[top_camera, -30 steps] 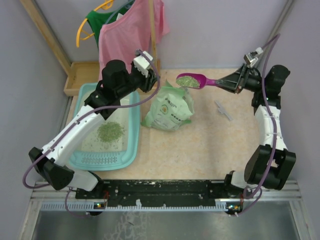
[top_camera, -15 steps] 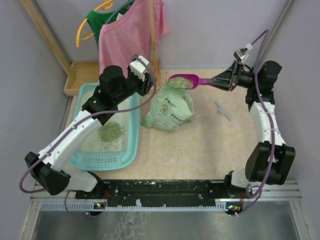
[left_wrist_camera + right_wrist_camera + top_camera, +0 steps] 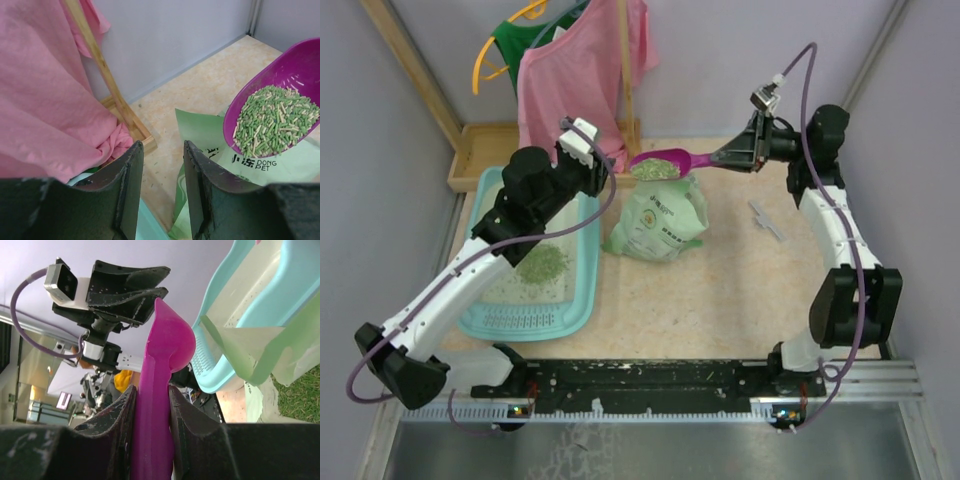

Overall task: Fill the litter box with clean litter
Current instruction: Pour the cat litter into the litter box.

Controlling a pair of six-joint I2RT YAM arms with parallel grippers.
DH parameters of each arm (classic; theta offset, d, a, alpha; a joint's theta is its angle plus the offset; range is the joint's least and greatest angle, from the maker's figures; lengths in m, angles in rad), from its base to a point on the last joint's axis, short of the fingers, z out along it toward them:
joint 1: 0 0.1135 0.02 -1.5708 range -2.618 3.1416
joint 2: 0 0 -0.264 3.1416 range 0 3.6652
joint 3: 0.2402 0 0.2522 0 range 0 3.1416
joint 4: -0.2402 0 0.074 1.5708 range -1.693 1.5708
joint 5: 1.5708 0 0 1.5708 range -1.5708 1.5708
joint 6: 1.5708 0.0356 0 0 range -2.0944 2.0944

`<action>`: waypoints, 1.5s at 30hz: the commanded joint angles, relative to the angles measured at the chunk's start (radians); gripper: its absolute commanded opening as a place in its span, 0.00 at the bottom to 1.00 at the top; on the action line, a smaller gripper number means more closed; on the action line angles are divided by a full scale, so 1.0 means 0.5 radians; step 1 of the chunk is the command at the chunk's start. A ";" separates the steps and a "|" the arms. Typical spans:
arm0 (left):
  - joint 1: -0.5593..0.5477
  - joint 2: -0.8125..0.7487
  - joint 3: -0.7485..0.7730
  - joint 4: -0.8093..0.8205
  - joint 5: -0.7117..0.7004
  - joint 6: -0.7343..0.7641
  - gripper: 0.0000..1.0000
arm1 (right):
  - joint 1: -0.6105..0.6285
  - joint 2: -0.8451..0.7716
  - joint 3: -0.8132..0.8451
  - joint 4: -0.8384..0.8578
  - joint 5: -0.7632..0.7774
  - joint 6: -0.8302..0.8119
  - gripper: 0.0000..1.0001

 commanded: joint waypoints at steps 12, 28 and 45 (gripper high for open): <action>0.011 -0.265 -0.193 0.128 -0.373 -0.052 0.44 | 0.384 0.324 0.389 0.117 -0.004 0.003 0.00; 0.011 -0.482 -0.289 0.135 -0.620 -0.018 0.45 | 0.795 0.620 0.718 -0.040 -0.026 -0.146 0.00; 0.011 -0.664 -0.266 0.052 -0.667 -0.038 0.45 | 1.174 1.081 1.143 -0.060 -0.048 -0.209 0.00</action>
